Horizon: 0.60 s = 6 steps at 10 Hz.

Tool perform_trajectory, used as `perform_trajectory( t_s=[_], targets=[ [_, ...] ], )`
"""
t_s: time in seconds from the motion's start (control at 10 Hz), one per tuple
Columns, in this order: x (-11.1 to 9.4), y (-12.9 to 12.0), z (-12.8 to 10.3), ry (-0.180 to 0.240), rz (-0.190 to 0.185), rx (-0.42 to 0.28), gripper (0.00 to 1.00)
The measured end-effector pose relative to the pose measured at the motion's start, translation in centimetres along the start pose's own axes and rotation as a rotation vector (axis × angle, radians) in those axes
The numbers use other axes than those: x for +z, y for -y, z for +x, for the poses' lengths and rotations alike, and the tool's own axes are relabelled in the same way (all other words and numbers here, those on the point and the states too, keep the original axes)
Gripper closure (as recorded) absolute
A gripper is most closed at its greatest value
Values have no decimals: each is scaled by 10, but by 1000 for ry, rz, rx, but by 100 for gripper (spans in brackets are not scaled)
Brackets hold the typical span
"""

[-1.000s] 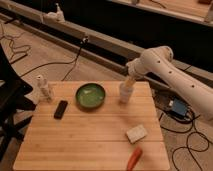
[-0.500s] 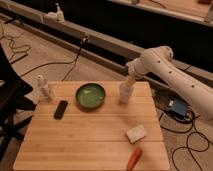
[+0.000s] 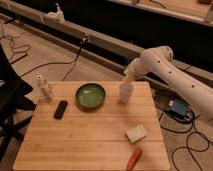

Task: Knock the bottle over

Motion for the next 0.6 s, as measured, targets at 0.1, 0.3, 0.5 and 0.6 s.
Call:
perform_trajectory(
  t_s=[0.1,0.3,0.5,0.6],
  targets=[
    [0,0,0,0,0,0,86],
    [0,1,1,-1,0,-1,99],
    [7,-8,-7,-2,-33,-34,100],
    [15,-20,-17,13,-68,-46,100]
  ],
)
